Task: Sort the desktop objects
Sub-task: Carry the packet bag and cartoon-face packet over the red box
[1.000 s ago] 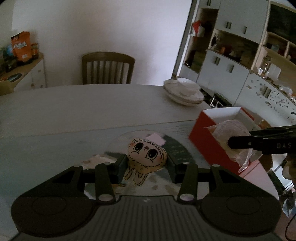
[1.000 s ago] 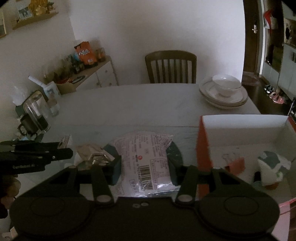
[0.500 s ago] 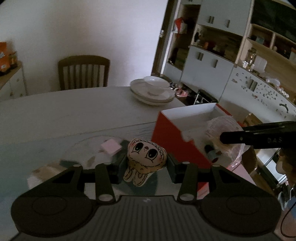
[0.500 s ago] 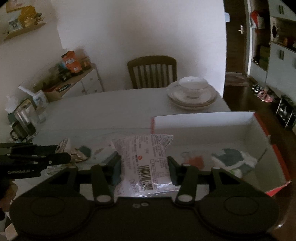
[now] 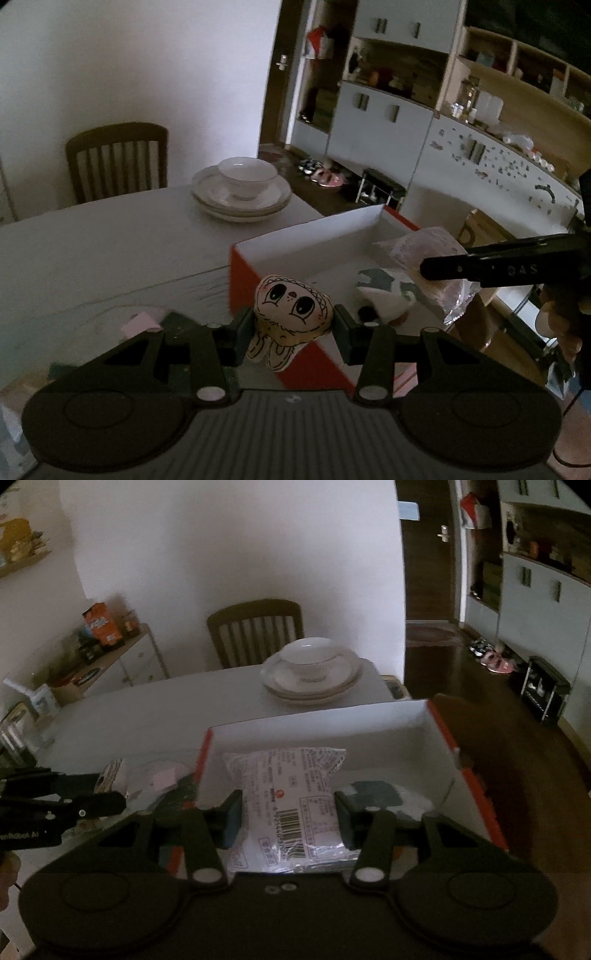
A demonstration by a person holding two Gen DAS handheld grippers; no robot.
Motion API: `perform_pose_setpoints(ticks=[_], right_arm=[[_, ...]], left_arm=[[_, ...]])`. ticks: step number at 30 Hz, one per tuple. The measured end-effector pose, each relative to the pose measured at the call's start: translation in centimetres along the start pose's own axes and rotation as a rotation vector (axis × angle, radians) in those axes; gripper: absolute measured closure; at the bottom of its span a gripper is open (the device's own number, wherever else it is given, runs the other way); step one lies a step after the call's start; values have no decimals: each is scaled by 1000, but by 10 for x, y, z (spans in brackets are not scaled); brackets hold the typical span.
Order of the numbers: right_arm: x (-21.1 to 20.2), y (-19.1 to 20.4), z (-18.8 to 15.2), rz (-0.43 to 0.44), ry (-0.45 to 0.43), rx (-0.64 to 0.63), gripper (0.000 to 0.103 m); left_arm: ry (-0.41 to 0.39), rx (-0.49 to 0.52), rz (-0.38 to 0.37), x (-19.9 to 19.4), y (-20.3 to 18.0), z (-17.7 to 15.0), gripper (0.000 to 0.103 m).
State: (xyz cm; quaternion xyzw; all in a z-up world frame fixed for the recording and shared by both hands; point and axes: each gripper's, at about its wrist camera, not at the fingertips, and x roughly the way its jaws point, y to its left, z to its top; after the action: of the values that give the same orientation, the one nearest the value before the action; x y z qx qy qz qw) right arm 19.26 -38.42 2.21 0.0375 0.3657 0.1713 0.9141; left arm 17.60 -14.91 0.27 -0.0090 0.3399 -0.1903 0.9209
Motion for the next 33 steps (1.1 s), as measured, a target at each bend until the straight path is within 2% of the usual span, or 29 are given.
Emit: perform_pose_setpoints(ticks=[14, 21, 33], right_arm=[[27, -54, 6, -45, 40, 26, 53], [52, -62, 15, -48, 72, -8, 53], [98, -70, 25, -61, 127, -43, 53]], left_arm=[[78, 97, -46, 62, -50, 16, 59], [149, 147, -50, 91, -73, 14, 59], [294, 188, -16, 134, -81, 7, 59]])
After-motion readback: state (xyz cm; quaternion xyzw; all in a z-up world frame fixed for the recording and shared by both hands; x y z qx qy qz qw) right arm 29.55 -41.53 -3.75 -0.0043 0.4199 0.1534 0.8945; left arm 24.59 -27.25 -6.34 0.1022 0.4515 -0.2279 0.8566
